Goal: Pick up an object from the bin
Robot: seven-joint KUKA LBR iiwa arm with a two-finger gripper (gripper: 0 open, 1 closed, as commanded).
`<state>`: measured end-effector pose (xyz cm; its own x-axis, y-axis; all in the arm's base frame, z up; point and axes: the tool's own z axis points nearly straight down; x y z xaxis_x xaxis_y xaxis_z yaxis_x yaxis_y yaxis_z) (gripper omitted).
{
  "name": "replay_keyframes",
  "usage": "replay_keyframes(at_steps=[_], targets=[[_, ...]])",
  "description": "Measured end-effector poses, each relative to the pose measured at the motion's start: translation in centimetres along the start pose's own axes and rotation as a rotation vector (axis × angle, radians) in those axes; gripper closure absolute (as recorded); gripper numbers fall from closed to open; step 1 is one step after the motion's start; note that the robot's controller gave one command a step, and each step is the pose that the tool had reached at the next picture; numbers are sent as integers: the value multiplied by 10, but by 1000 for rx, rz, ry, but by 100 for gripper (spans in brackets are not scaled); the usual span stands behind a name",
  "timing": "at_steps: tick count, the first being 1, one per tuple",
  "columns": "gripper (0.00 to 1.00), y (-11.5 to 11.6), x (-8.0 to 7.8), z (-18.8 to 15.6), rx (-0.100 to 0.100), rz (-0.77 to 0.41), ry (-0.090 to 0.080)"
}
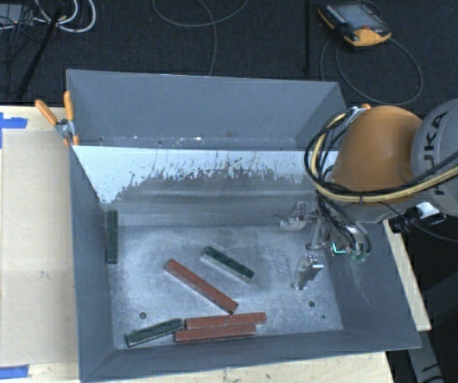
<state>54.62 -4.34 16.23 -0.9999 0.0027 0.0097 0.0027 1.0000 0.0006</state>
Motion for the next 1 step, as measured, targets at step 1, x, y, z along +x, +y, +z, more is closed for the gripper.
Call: replay_keyframes(at_steps=[1], targets=[[0, 0, -2, -4, 1, -1, -8]])
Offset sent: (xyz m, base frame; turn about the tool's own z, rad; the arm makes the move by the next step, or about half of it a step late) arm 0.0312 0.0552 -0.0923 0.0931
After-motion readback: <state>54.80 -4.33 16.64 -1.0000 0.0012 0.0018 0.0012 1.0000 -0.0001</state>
